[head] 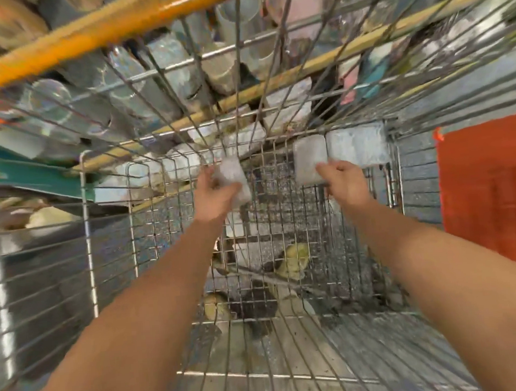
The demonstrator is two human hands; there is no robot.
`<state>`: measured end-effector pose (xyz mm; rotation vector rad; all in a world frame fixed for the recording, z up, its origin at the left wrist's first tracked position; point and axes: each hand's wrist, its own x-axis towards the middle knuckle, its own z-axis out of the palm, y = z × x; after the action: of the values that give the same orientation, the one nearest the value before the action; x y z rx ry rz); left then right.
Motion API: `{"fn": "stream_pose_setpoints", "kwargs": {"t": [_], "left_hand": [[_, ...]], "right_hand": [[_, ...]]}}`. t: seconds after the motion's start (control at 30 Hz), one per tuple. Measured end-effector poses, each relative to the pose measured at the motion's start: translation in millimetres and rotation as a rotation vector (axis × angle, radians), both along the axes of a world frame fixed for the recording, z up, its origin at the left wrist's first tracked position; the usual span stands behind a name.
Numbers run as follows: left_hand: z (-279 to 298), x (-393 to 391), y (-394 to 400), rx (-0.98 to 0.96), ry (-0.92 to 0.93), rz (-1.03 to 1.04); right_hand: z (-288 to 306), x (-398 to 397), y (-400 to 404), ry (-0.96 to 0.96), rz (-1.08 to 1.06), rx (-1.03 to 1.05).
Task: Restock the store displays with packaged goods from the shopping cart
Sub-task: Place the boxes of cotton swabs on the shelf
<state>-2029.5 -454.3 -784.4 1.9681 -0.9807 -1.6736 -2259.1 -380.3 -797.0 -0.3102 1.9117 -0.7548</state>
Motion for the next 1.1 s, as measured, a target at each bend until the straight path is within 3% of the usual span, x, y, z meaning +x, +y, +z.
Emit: {"fn": "stream_pose_setpoints", "kwargs": {"t": [0.1,0.23,0.43,0.57,0.7,0.8,0.87,1.0,1.1], "left_hand": [[20.5,4.4,14.2,0.184,0.516,0.073],[34.0,3.8,33.5,0.292,0.789,-0.021],[43.6,-21.8,41.4,0.244,0.827,-0.150],[49.4,-17.6,33.1,0.258,0.754,-0.077],[53.1,-9.8,36.2,0.209,0.810,-0.136],[57.0,-7.2,37.8,0.199,0.764,-0.121],[61.6,-5.3,35.4,0.218,0.703,-0.057],[59.6,2.1,28.1,0.270,0.700,0.046],[58.7,6.7,25.0,0.311,0.710,0.012]], "right_hand": [[16.9,7.3,11.6,-0.277,-0.058,0.025],[39.3,23.8,24.3,-0.567,-0.102,-0.055],[78.5,46.3,16.8,-0.586,0.106,-0.222],[79.8,47.1,12.6,-0.763,0.039,-0.283],[74.4,47.8,10.6,-0.837,-0.033,-0.253],[75.5,55.1,10.6,-0.801,-0.076,-0.290],[75.3,57.9,13.9,-0.671,-0.050,-0.312],[95.6,60.5,13.1,-0.305,0.326,-0.298],[102.8,64.8,7.6,-0.141,0.473,-0.304]]}}
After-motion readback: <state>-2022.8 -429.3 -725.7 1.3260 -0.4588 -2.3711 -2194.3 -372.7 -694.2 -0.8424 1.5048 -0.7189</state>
